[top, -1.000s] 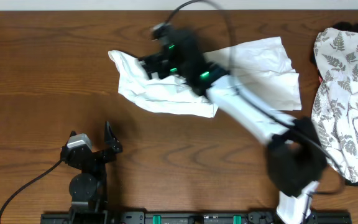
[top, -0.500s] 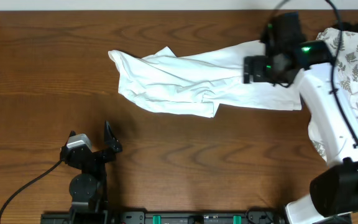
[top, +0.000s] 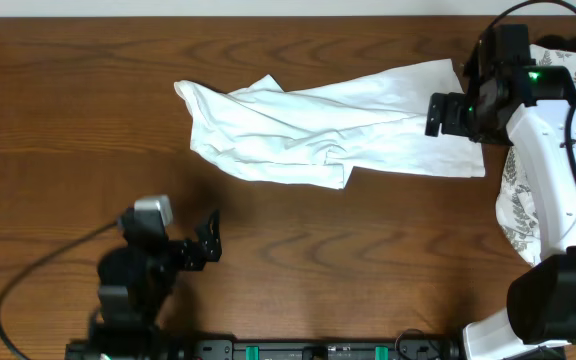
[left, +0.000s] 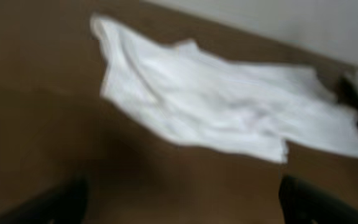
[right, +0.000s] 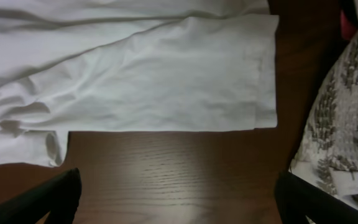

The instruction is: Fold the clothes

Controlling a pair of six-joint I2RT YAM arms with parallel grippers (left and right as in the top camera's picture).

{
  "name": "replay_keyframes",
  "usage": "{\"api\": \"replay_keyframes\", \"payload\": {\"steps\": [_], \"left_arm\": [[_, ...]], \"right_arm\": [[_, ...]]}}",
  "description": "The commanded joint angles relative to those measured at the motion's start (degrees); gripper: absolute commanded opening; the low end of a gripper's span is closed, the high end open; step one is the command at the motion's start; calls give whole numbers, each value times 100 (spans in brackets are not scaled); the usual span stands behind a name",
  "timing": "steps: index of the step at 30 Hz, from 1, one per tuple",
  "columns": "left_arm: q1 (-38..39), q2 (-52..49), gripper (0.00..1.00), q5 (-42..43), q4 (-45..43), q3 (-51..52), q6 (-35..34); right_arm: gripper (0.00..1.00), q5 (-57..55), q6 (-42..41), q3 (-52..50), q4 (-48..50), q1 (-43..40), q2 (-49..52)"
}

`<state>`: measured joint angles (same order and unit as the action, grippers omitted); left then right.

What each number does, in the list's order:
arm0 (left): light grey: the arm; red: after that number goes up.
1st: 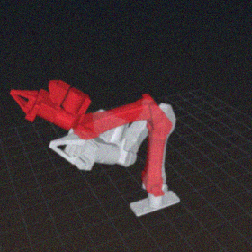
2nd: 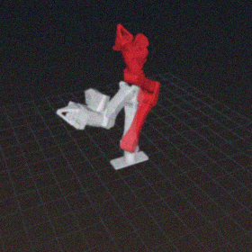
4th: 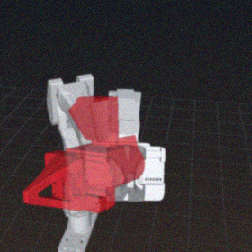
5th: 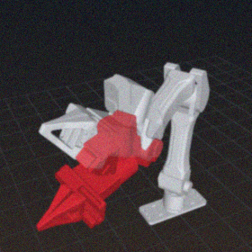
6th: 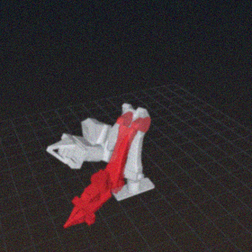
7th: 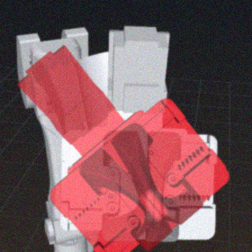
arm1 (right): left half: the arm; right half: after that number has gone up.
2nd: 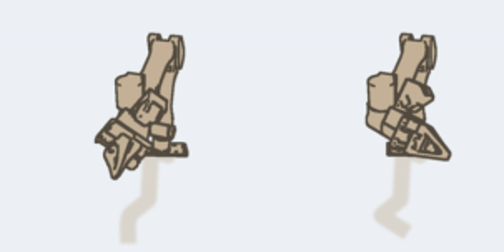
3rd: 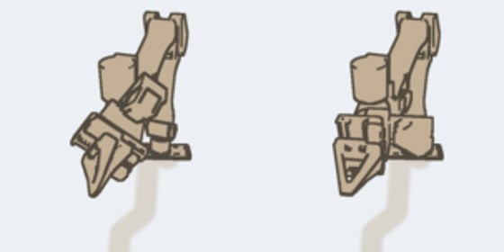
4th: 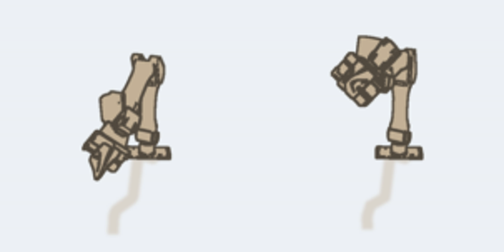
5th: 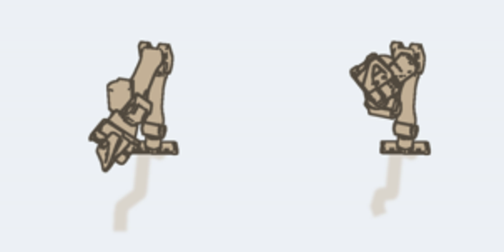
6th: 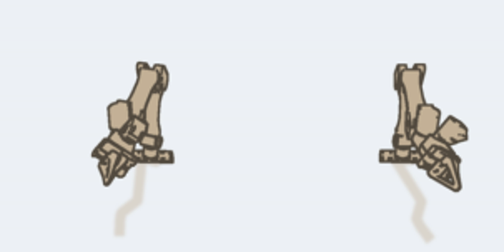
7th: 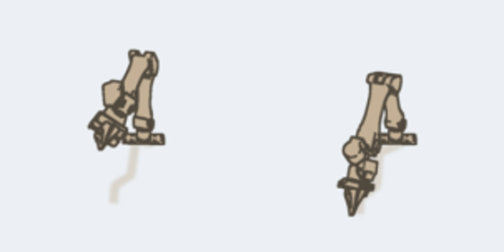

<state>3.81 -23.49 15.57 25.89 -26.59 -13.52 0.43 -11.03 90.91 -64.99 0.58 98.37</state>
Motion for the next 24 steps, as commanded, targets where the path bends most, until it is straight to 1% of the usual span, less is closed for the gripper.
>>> {"api": "replay_keyframes", "payload": {"steps": [1,3,6,9,11,13,15,16,18,19,20,22,24], "left_arm": [[15,-1290,98,660,737,-1255,-50],[129,-2166,98,658,1445,-2031,-52],[326,-3187,98,916,1932,-2841,-52],[393,-3978,98,1034,1744,-3193,-59],[393,-4321,98,1228,1357,-3202,-103],[393,-4634,98,1631,1080,-3202,-369],[433,-4940,100,2249,820,-3202,-592],[461,-5064,87,2323,763,-3202,-682],[557,-5287,68,2142,793,-3200,-1010],[629,-5386,62,1971,850,-3198,-1196],[715,-5482,60,1725,918,-3198,-1423],[984,-5674,59,975,1032,-3198,-1985],[1226,-5796,59,452,1021,-3198,-2284]], "right_arm": [[98,-22,85,-83,44,-118,55],[98,-22,101,-144,101,-144,55],[98,-22,323,-262,229,-142,55],[98,-20,511,-372,310,-142,55],[98,-20,557,-422,354,-142,55],[98,-20,557,-450,396,-144,57],[96,-20,560,-474,461,-142,59],[96,-20,560,-485,496,-142,59],[95,-17,557,-492,553,-142,66],[96,-17,557,-496,588,-142,66],[95,-17,557,-505,625,-142,66],[96,-17,557,-514,699,-142,66],[96,-17,557,-520,750,-142,66]]}}
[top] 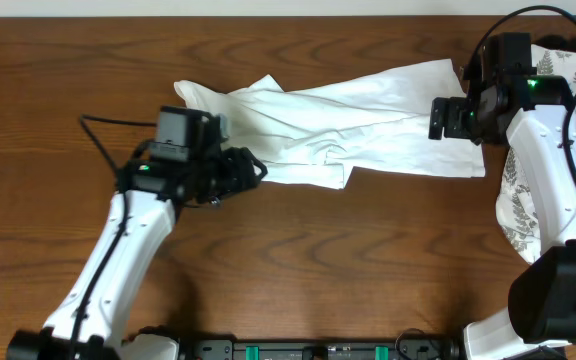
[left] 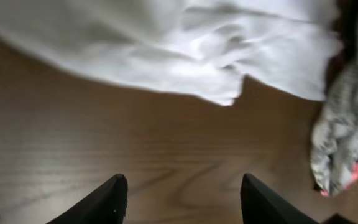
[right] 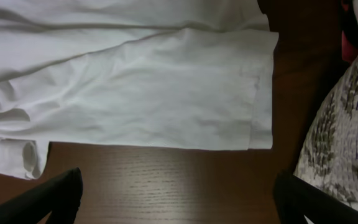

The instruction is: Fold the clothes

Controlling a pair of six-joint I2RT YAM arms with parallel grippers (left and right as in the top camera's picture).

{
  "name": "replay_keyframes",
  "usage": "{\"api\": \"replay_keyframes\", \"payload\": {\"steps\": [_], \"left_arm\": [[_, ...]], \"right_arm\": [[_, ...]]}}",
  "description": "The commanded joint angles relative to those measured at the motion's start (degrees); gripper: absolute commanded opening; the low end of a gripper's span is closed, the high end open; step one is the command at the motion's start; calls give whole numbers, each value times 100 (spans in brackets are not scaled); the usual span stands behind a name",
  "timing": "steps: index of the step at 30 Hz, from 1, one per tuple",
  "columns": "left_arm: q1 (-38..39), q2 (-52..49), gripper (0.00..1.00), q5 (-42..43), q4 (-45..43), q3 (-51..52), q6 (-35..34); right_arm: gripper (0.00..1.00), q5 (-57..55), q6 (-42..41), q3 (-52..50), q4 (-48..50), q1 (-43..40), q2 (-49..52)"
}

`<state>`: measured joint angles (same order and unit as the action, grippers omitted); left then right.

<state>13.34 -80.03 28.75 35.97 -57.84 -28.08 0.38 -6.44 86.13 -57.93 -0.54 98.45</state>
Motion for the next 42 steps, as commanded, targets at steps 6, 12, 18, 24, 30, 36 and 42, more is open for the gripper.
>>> {"api": "replay_keyframes", "payload": {"steps": [6,12,18,24,30,36,42], "left_arm": [[981,-461,63,-2406,-245,-72,-1735],[1366,-1102,63,-2533,-776,-72,-2352],[1685,-1670,63,-2365,-1698,-72,-2566],[1775,-1888,63,-2389,-1832,-72,-2568],[1777,-1998,57,-2479,-1836,-72,-2634],[1777,-2236,57,-2581,-1904,-68,-2951],[1777,-2413,56,-2601,-2096,-68,-2992]], "right_arm": [[96,-13,101,-44,94,-31,57],[96,-15,101,-107,247,-31,57],[96,-15,101,-299,463,-31,59],[97,-15,142,-649,813,-31,59],[96,-15,140,-966,1233,-31,59],[97,-15,142,-1010,1357,-31,59],[98,-17,142,-1008,1443,-31,59]]}}
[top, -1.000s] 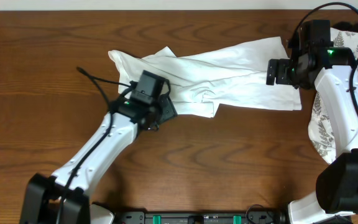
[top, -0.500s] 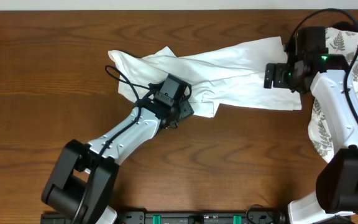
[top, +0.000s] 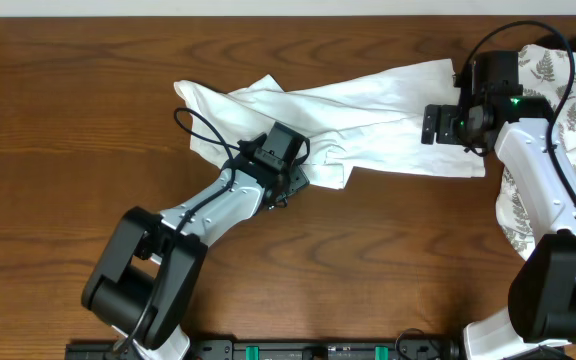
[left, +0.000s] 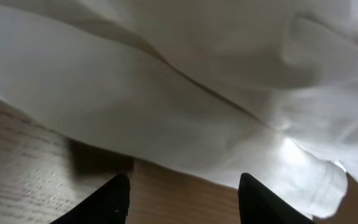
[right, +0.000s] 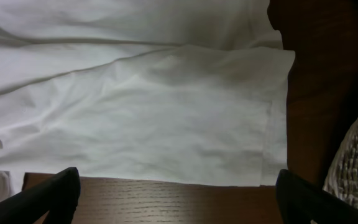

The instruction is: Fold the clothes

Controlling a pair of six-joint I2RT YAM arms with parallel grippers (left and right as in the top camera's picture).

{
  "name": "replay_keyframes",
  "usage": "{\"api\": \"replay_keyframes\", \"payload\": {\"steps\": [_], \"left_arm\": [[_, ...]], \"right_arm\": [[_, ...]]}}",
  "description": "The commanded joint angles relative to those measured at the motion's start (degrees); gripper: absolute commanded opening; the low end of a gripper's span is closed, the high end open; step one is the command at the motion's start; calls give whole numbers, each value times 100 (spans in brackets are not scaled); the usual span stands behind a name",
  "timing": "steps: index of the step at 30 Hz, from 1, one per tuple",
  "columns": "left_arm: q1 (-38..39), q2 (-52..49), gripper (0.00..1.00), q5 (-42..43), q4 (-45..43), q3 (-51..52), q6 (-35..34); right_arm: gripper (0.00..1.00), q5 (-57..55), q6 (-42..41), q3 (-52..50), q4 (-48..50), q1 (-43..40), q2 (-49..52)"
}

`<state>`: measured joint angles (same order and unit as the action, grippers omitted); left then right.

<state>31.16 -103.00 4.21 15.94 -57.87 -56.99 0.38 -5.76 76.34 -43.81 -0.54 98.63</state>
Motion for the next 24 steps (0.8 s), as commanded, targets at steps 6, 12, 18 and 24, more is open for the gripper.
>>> {"api": "replay_keyframes", "payload": {"steps": [6,12,18,24], "left_arm": [[-4,-323,51,-236,-284,-66,-337],[-7,-522,31,-236,-352,-66,-337],[-7,-522,10,-232,-428,-66,-330],[-7,-378,6,-232,-407,-66,-238]], "right_arm": [[99,-17,74,-28,101,-31,42],[99,-22,74,-31,138,-33,42],[99,-44,74,-31,136,-33,42],[99,-61,74,-31,136,-33,42]]}}
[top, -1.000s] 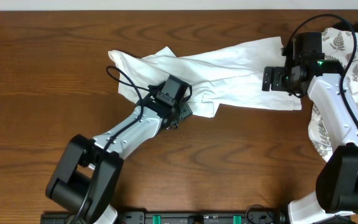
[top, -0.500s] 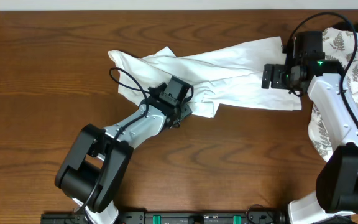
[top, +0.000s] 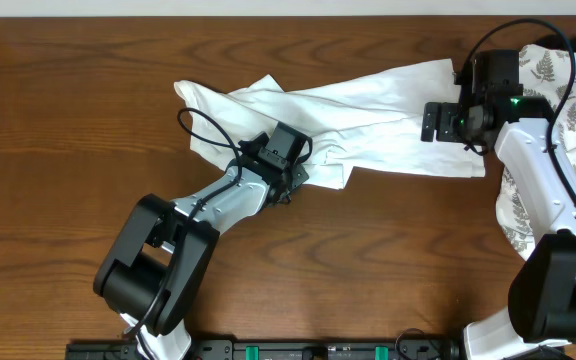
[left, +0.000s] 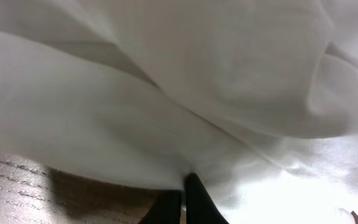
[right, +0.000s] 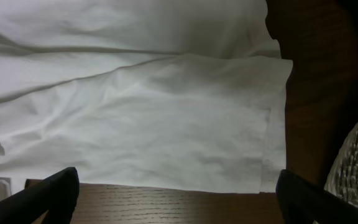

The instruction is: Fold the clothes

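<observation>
A white garment (top: 368, 110) lies crumpled and stretched across the far middle of the wooden table. My left gripper (top: 294, 180) sits low at its near edge, left of the folded corner. In the left wrist view the dark fingers (left: 194, 202) are pressed together with the white cloth (left: 166, 93) at their tips. My right gripper (top: 432, 122) hovers over the garment's right end, and in the right wrist view it stands wide open (right: 178, 190) above the hem of the cloth (right: 135, 118).
A grey leaf-patterned cloth (top: 553, 90) is heaped at the table's right edge behind the right arm, its edge showing in the right wrist view (right: 356, 180). Bare wood (top: 68, 120) lies left of and in front of the garment. The left arm's black cable loops above its forearm.
My left gripper's fingers stood apart at the garment's near edge; now they are shut together on that edge. The right gripper has barely shifted and stays open.
First my left gripper was open near the table's front left, far from the garment. Then it was open by the garment's lower left part, then at the near hem beside the folded corner, where it is now shut. My right gripper stayed open over the right end.
</observation>
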Controlling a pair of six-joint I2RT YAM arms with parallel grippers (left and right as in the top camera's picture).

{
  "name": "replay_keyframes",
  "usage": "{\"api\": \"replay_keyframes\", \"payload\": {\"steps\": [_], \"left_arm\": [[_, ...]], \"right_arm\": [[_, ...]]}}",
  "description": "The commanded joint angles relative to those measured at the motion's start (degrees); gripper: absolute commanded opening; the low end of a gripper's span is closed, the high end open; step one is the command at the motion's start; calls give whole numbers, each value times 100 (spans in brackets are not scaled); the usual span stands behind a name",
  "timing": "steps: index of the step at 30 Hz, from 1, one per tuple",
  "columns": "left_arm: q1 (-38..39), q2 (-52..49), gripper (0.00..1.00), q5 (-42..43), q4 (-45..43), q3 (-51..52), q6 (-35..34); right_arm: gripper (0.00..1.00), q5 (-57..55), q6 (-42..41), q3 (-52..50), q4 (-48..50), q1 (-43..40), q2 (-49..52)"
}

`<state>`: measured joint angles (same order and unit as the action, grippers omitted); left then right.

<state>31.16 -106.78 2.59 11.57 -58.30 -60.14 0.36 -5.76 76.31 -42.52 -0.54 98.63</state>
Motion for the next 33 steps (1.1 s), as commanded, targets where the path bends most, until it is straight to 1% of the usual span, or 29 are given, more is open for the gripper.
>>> {"api": "replay_keyframes", "payload": {"steps": [1,7,11,20,21,23,27,33], "left_arm": [[-7,55,6,-70,31,-22,160],[-7,479,6,-74,181,-22,455],[-20,684,6,-81,236,-22,505],[-22,726,6,-168,343,-22,551],[-22,726,6,-168,358,-22,553],[-22,726,6,-175,398,-22,570],[-22,726,6,-177,470,-22,645],[-22,726,6,-179,570,-22,758]], "right_arm": [[99,-59,74,-28,7,-33,42],[99,-55,70,-28,-15,-59,42],[99,-48,68,-28,-39,-103,42],[99,-35,70,-28,-81,-127,42],[98,-35,63,-28,-109,-136,42],[94,-39,-57,-28,-221,-175,42],[89,-105,-459,-28,-514,-396,42],[83,-63,-474,-33,-717,-894,50]]}}
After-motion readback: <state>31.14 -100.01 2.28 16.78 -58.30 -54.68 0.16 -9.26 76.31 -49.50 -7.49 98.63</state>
